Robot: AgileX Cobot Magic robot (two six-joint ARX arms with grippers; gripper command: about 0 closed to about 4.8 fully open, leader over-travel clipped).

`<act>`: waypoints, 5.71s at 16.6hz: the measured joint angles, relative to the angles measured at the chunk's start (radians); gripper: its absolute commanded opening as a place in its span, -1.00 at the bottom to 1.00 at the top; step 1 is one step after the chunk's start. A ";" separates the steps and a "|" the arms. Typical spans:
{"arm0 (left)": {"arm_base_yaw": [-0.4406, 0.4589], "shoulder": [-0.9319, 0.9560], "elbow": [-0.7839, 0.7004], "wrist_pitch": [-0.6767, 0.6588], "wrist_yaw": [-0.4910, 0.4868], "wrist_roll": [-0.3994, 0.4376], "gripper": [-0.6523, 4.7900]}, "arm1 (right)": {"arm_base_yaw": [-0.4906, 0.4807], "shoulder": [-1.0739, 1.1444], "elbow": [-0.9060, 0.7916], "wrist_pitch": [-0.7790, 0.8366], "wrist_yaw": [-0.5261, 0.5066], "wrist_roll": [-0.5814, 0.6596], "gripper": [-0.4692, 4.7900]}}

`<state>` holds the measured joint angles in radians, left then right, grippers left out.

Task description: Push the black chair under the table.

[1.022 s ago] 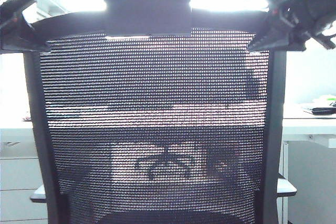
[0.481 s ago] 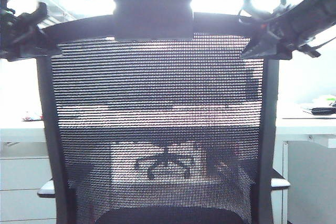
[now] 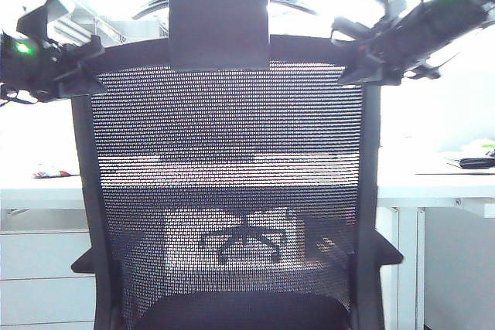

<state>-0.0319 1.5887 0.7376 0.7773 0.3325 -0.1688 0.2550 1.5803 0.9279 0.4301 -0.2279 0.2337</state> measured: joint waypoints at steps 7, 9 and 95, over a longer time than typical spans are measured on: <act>-0.001 0.143 0.151 0.003 0.013 0.020 -0.78 | -0.040 0.160 0.159 0.024 -0.032 -0.017 -0.86; -0.001 0.191 0.211 -0.009 0.020 0.020 -0.78 | -0.054 0.193 0.198 0.020 -0.067 -0.020 -0.86; 0.025 -1.584 -0.356 -1.140 -0.265 -0.098 -0.78 | -0.013 -1.167 -0.535 -0.447 0.274 0.109 -0.81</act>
<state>-0.0067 0.0048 0.3813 -0.3630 0.0677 -0.2668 0.2420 0.4133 0.3931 -0.0174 0.0463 0.3428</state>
